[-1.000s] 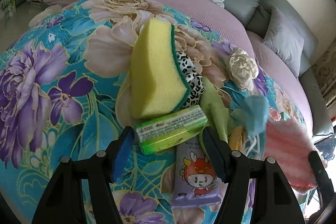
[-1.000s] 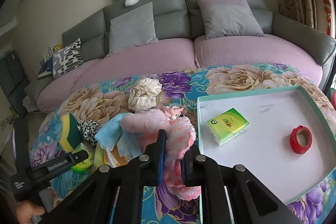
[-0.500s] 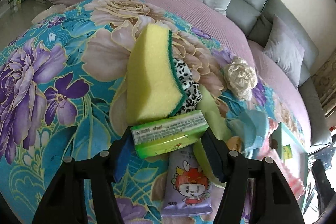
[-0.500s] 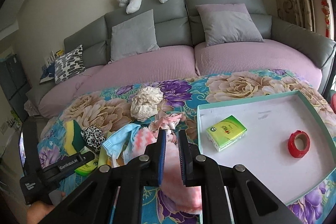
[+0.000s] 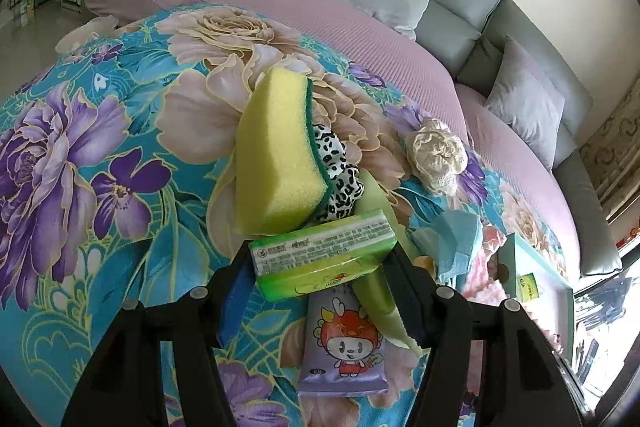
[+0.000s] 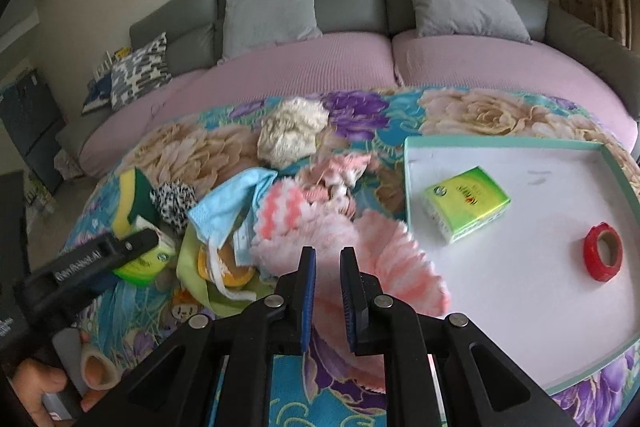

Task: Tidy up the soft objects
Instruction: 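Lift the pink towel with the right tool while the left tool holds the soap bar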

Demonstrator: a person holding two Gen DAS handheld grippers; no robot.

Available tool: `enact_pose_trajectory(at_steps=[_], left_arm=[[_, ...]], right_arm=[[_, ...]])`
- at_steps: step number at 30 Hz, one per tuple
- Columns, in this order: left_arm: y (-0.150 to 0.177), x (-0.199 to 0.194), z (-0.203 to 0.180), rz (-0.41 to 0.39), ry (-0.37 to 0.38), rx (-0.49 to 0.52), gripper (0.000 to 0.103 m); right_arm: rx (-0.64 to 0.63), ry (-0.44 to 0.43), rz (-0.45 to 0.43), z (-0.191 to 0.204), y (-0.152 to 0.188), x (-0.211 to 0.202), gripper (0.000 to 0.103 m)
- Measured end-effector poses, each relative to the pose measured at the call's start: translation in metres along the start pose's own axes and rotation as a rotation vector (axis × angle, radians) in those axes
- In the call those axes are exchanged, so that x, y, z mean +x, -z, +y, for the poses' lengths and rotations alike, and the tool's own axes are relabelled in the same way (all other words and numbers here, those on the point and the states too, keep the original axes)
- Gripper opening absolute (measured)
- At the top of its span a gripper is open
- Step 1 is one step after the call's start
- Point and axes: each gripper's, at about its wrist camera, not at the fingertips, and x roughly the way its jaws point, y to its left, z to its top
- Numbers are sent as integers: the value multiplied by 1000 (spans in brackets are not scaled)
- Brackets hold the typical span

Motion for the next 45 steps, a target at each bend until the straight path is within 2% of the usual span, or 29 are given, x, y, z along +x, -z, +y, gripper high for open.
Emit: enact_pose_trajectory(at_steps=[3, 5, 6, 16, 21, 25, 30, 34, 38, 45], left_arm=[[-1, 0, 3, 0, 0, -7, 65], [-1, 1, 4, 6, 4, -12, 65], [-1, 1, 4, 8, 5, -14, 65], [-1, 2, 6, 16, 14, -21, 65], [-1, 2, 6, 19, 13, -22, 65], [-1, 3, 7, 24, 10, -25, 65], [0, 6, 7, 32, 6, -25, 65], [1, 9, 8, 43, 2, -25, 65], [0, 6, 7, 29, 2, -21, 65], [-2, -4, 4, -9, 13, -6, 65]], right_arm=[[-5, 0, 13, 1, 2, 4, 28], [-9, -5, 19, 2, 3, 5, 57], [-11, -6, 22, 2, 3, 6, 59], [-15, 13, 94, 3, 9, 27, 60], [-73, 70, 103, 9, 13, 33, 56], [-136, 109, 132, 16, 18, 44, 39], [-146, 120, 149, 15, 21, 50, 32], [-142, 126, 147, 15, 23, 51, 21], [-101, 116, 104, 9, 17, 40, 15], [-49, 104, -54, 3, 2, -1, 14]])
